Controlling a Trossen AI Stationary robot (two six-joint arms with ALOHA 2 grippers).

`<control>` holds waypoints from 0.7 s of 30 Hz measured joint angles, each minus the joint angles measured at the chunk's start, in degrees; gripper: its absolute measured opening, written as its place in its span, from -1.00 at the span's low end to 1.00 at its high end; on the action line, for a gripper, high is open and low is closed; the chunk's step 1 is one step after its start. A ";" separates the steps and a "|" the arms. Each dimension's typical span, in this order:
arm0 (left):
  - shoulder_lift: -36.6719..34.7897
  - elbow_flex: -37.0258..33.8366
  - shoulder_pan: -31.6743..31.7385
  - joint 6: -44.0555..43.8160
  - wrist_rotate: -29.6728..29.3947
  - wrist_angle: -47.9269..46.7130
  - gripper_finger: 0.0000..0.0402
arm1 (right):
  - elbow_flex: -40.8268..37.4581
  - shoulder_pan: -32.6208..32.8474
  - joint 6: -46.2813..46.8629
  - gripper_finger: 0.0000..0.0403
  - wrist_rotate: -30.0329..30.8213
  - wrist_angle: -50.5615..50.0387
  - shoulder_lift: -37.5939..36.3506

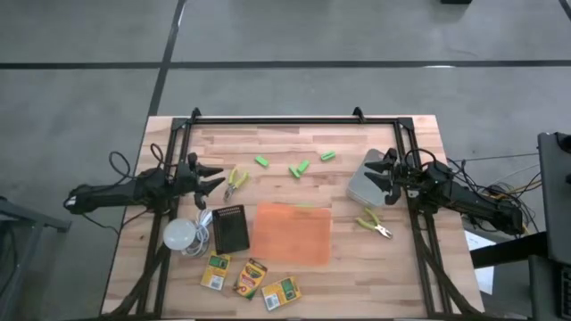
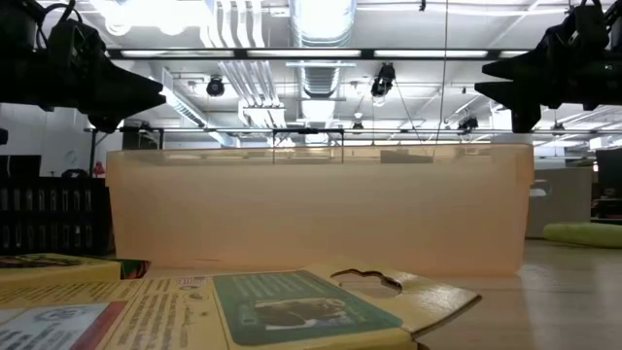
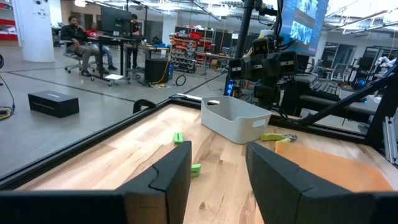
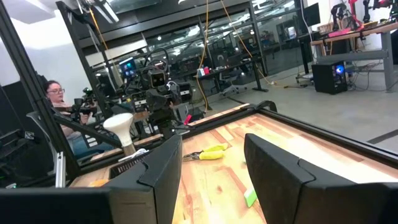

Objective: Pick & Place School Supplies

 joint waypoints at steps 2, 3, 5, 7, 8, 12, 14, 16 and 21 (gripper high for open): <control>0.00 0.00 0.01 0.02 0.00 0.00 -0.21 | 0.02 0.00 -0.01 -0.16 0.00 -0.01 0.00; 0.00 0.00 0.02 0.02 0.02 0.00 -0.21 | 0.02 0.00 -0.01 -0.16 0.00 -0.01 0.00; 0.00 -0.01 0.01 0.01 0.01 0.00 -0.21 | 0.02 0.02 0.00 -0.16 0.00 0.00 0.00; 0.00 -0.01 0.01 0.02 0.00 0.00 -0.21 | 0.00 0.01 -0.01 -0.16 0.00 -0.02 0.00; 0.00 0.00 0.02 0.02 0.00 0.00 -0.21 | 0.02 -0.01 -0.01 -0.16 0.00 -0.02 0.00; 0.00 0.00 0.00 0.02 0.02 0.00 -0.21 | 0.00 0.01 0.00 -0.16 0.01 -0.01 0.00; 0.00 -0.02 0.00 0.02 0.02 0.00 -0.21 | 0.02 0.02 0.02 -0.16 0.00 0.00 0.00; 0.00 -0.02 0.01 0.02 0.02 0.00 -0.21 | -0.01 0.02 -0.01 -0.16 0.00 0.00 0.00; 0.00 0.00 0.02 0.37 0.02 0.00 -0.21 | 0.01 0.01 -0.01 -0.16 0.01 -0.01 0.00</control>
